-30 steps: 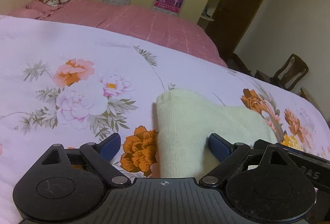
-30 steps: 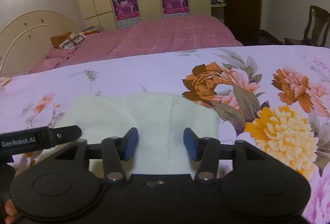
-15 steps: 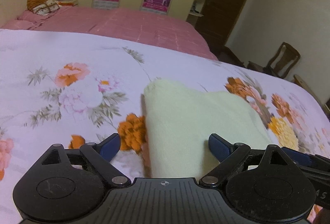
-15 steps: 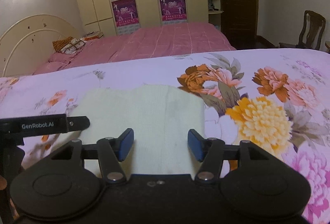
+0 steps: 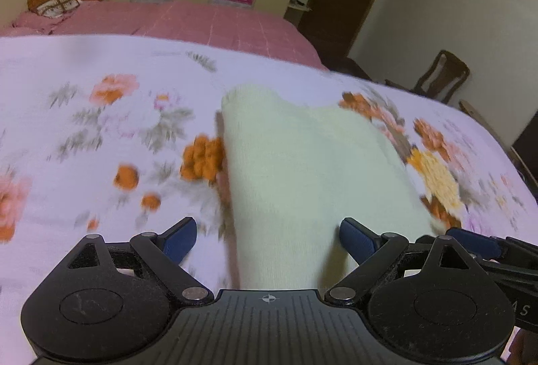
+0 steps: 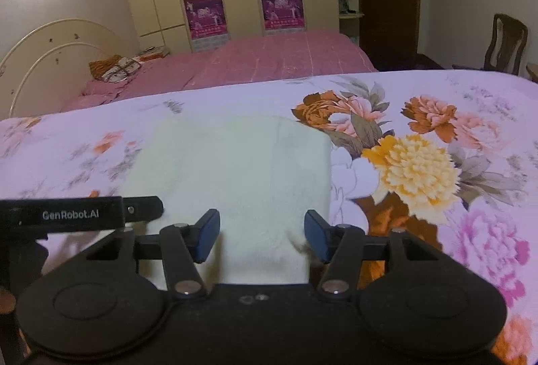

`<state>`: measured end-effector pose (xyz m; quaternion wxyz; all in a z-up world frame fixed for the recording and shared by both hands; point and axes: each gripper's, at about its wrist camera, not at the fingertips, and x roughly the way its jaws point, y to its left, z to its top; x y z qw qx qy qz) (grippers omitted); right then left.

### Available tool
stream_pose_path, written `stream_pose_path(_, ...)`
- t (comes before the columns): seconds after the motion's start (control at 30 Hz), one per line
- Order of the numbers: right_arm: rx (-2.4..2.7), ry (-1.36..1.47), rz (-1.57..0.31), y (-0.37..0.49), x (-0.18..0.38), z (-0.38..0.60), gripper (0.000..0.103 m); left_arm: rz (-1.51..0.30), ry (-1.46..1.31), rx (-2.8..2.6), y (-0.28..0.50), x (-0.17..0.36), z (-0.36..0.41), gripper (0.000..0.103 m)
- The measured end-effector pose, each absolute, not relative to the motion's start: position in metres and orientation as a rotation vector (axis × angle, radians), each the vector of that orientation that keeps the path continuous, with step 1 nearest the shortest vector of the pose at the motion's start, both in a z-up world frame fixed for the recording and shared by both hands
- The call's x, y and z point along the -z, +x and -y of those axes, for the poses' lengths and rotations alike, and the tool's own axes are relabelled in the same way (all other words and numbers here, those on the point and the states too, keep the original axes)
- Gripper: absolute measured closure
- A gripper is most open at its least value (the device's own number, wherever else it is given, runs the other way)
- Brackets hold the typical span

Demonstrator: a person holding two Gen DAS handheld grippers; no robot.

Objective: Fold small clothes
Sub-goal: 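Move both open tools to the end of the folded sweater bundle, then close both tools on the bundle end and lift it up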

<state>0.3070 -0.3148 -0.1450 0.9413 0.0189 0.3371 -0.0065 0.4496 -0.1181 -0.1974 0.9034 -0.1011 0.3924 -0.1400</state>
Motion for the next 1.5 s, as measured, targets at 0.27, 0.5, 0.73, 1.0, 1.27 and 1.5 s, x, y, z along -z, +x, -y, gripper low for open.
stream_pose_path(0.27,0.048,0.104,-0.792,0.282,0.176,0.322,0.047,-0.84,-0.15,0.316,0.421,0.211,0.121,0.011)
stream_pose_path(0.5,0.039,0.071,-0.815,0.265,0.174,0.315,0.047,-0.851,-0.115,0.324,0.409,0.21,0.127,0.011)
stream_pose_path(0.73,0.04,0.117,-0.787,0.268,0.163,0.322,0.043,-0.866,-0.148,0.326,0.415,0.203,0.126,0.011)
stream_pose_path(1.0,0.03,0.213,-0.762,0.294,0.157,0.339,0.036,-0.838,-0.163,0.32,0.444,0.195,0.135,0.011)
stream_pose_path(1.27,0.037,0.322,-0.764,0.337,0.167,0.36,0.034,-0.843,-0.171,0.333,0.466,0.204,0.144,0.011)
stream_pose_path(1.5,0.005,0.325,-0.77,0.357,0.175,0.362,0.03,-0.842,-0.196,0.352,0.474,0.206,0.148,0.011)
